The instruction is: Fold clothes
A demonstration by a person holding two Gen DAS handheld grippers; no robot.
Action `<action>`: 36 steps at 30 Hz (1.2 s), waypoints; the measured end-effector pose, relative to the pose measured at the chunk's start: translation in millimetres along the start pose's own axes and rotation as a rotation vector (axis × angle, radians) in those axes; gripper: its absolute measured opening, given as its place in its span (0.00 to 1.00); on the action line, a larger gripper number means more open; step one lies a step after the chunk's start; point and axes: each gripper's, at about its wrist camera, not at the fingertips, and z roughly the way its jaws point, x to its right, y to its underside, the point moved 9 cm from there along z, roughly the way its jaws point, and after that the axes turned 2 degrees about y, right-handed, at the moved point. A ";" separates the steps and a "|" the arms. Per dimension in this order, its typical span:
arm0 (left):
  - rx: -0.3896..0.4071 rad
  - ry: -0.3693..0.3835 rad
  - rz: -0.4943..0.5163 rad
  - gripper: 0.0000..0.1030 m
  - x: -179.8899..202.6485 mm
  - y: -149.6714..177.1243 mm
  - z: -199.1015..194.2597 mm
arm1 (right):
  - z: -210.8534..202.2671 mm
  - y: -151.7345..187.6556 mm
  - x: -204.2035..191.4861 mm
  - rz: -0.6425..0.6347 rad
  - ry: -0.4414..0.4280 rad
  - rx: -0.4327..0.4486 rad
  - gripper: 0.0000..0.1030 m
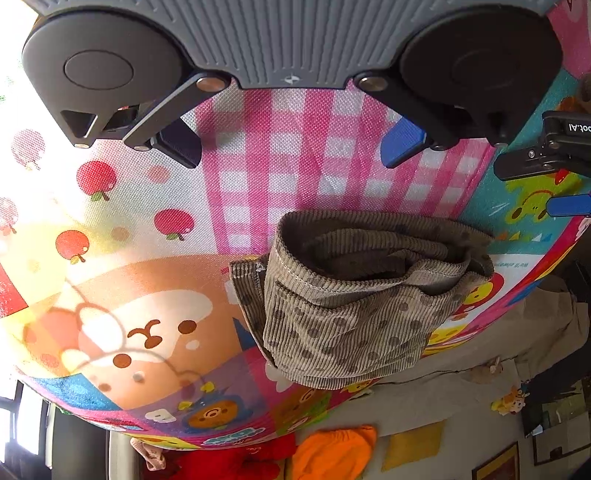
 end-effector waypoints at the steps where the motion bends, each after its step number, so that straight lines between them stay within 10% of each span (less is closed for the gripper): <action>1: 0.000 0.000 0.000 1.00 0.0 0.0 0.0 | 0.1 0.0 -0.4 -0.001 0.001 -0.001 1.00; 36: 0.004 -0.028 -0.020 1.00 0.6 -3.0 3.6 | 0.3 0.0 -1.1 0.001 0.001 0.011 1.00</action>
